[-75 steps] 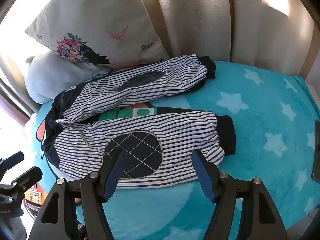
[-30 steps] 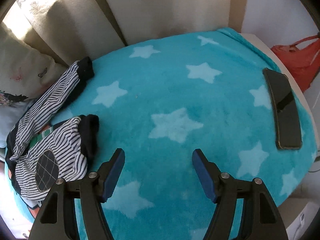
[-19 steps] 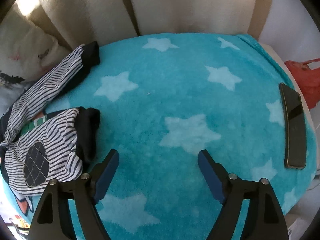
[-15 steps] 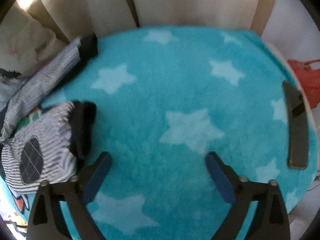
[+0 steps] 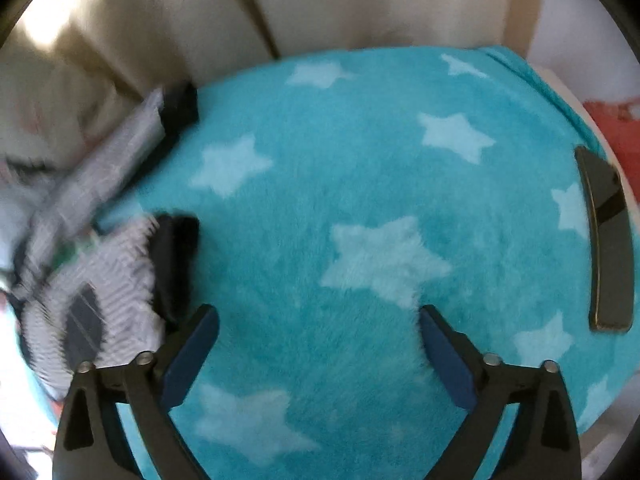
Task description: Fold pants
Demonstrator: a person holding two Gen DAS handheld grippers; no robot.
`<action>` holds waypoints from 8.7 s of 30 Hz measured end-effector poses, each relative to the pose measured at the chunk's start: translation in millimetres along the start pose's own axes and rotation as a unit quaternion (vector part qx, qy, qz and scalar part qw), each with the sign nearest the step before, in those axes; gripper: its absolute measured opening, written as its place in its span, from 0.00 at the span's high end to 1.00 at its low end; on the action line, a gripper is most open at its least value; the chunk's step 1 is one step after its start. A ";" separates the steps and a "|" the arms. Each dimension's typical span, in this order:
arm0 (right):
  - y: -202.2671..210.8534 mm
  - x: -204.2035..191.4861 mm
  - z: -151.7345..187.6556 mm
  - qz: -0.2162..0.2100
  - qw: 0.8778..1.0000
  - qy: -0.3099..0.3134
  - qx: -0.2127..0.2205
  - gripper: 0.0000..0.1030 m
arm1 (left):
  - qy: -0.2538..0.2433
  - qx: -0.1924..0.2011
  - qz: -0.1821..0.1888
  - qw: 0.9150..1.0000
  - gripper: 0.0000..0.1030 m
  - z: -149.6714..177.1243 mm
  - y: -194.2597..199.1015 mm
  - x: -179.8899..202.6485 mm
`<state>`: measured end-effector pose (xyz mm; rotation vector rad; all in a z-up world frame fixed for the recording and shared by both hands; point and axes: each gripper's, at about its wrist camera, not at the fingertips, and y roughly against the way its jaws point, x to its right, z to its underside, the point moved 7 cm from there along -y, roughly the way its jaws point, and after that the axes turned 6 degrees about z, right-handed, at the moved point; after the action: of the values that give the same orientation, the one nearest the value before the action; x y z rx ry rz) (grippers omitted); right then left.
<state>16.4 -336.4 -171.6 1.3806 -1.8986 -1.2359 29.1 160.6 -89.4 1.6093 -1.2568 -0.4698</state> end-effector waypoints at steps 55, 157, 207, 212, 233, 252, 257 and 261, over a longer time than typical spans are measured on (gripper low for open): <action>24.5 -53.2 15.2 -0.089 0.996 0.026 -0.016 0.53 | -0.021 -0.026 -0.018 0.999 0.75 -6.1 3.6 -8.6; -71.0 -256.7 -148.5 -0.104 0.945 0.310 -0.022 0.93 | -0.410 -0.192 0.152 0.879 0.93 -109.8 -163.6 187.5; 46.7 -174.5 22.3 -0.101 0.975 0.185 0.071 0.94 | -0.105 -0.116 0.137 0.978 0.92 51.2 14.5 24.8; 35.4 -107.1 21.3 -0.095 0.990 0.098 0.040 0.94 | -0.064 -0.121 0.137 0.981 0.92 48.9 1.4 13.0; 84.2 -99.3 19.9 -0.194 0.976 0.058 0.077 0.66 | -0.040 -0.051 0.140 0.988 0.87 0.6 10.9 22.6; 26.9 -65.4 14.9 -0.025 0.999 -0.016 0.041 0.42 | -0.128 -0.092 0.098 0.983 0.64 -56.2 -77.2 17.4; 44.6 -49.9 15.8 -0.062 0.994 -0.068 0.057 0.34 | -0.092 -0.096 0.148 0.980 0.58 -67.2 -61.1 0.7; 36.7 -45.8 21.3 -0.093 0.989 -0.107 0.039 0.33 | -0.110 -0.121 0.176 0.971 0.48 -53.9 -66.2 5.1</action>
<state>-1.1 -283.1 -144.2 1.5487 -2.0161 -1.4656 106.0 178.4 -122.5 1.1224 -1.5489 -0.5620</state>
